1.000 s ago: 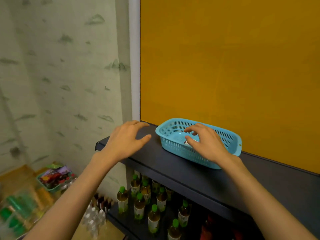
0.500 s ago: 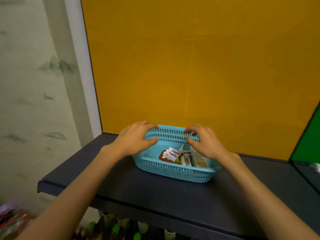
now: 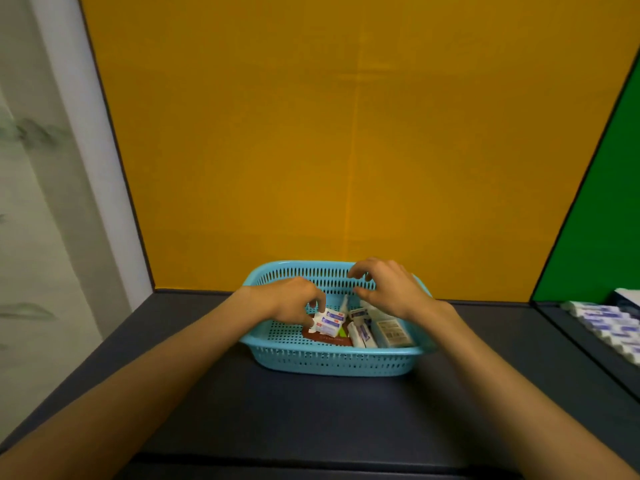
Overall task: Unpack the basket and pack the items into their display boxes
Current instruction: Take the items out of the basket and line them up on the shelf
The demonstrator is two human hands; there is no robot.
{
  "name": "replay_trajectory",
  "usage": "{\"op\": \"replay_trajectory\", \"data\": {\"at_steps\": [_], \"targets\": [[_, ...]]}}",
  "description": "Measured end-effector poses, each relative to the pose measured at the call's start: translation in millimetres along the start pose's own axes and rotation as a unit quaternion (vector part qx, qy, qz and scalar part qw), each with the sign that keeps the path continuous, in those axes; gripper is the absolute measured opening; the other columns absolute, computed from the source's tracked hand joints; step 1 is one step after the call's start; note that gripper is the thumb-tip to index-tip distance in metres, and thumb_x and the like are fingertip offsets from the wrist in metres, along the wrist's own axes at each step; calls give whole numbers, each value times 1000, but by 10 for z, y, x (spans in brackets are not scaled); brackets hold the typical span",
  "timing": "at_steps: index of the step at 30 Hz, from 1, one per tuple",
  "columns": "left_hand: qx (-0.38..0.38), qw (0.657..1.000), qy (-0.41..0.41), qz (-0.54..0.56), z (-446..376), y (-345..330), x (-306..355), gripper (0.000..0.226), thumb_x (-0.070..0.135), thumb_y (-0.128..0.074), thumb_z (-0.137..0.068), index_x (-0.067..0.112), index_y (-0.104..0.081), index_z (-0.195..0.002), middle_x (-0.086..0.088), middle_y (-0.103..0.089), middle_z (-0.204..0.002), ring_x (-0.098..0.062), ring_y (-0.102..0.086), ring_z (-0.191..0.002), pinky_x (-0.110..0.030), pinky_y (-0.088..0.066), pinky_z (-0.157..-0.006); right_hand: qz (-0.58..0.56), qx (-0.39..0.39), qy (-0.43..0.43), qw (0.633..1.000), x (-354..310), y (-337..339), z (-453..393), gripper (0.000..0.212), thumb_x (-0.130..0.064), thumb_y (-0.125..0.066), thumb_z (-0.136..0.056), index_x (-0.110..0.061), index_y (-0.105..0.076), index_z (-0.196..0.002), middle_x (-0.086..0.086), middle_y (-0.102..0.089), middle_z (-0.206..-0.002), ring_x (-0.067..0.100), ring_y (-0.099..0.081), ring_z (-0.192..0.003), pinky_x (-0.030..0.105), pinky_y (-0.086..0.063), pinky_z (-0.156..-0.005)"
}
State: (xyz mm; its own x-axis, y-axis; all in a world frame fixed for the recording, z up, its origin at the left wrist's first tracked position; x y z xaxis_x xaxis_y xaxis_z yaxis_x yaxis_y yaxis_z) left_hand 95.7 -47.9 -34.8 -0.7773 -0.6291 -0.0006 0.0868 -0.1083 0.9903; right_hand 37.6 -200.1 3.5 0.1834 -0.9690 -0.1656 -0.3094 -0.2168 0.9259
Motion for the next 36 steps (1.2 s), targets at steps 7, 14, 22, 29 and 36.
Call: {"op": "replay_trajectory", "data": {"at_steps": [7,14,22,29,36], "targets": [[-52,998,-41,3,-200,-73,111,30,28,-72,-88,24,-64,-116,4,-64,-109,-14,-58,-98,-34,-50,-88,9,1,-4,1000,-25,-43,-59,34,-28,-71,-90,-23,-64,-123,-5,-66,-121,14,-61,-106,31,-48,-87],[-63,998,-26,8,-259,-188,124,31,30,-78,-84,17,-66,-109,14,-51,-82,-12,-51,-86,-26,-39,-69,8,-19,2,1000,-26,-148,-109,28,-29,-71,-89,-25,-68,-117,-5,-67,-119,15,-62,-105,33,-51,-83],[-5,987,26,158,-41,80,-167,23,21,-79,-83,18,-65,-102,6,-69,-95,-12,-65,-93,-36,-54,-91,-2,-137,11,990,-107,-407,-243,21,-32,-76,-85,-22,-73,-103,-6,-71,-105,12,-64,-95,32,-54,-82],[178,956,65,225,500,402,-549,27,30,-72,-89,24,-69,-115,12,-62,-97,-3,-56,-85,-19,-39,-68,8,-214,14,977,-244,-641,-259,29,-34,-73,-88,-15,-73,-110,-2,-71,-111,14,-64,-94,29,-51,-79],[287,923,89,238,807,326,-748,23,36,-68,-92,26,-70,-112,7,-59,-98,-6,-53,-87,-23,-36,-67,14,-242,8,970,-296,-812,-243,28,-29,-81,-80,-15,-67,-99,-6,-63,-100,13,-59,-91,20,-43,-71]]}}
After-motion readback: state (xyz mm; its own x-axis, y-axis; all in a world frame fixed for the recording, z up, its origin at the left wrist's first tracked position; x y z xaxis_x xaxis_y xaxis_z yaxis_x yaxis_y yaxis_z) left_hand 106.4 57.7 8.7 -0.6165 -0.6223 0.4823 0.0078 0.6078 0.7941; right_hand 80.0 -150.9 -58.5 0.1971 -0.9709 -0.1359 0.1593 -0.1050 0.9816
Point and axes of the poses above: each hand's wrist, its own z-axis away from the middle knuckle, its own y-axis out of the back of the hand, x = y × z, the point moved 6 cm from there along -z, towards the middle knuckle
